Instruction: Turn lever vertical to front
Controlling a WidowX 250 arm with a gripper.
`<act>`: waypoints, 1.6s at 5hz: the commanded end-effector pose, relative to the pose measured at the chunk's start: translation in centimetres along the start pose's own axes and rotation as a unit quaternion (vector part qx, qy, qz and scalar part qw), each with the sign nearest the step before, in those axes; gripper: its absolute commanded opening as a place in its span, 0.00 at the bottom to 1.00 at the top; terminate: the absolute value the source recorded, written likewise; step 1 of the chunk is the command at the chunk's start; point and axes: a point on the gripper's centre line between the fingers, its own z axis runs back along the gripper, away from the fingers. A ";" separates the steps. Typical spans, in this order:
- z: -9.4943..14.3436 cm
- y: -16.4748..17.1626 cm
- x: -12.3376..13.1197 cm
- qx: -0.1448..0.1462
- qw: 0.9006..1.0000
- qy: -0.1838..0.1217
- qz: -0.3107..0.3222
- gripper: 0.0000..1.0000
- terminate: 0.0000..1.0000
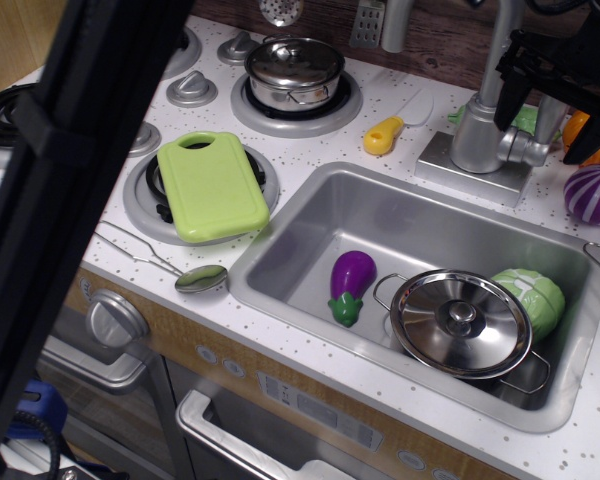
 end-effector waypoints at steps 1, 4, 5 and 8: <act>0.0 0.0 0.0 0.000 1.000 0.000 0.000 1.00 0.00; 2.4 -0.1 3.1 0.005 0.996 -0.090 0.026 1.00 0.00; 3.5 0.0 4.1 0.005 0.992 -0.119 0.035 1.00 0.00; 2.5 0.0 6.1 -0.006 0.988 -0.148 0.045 0.00 0.00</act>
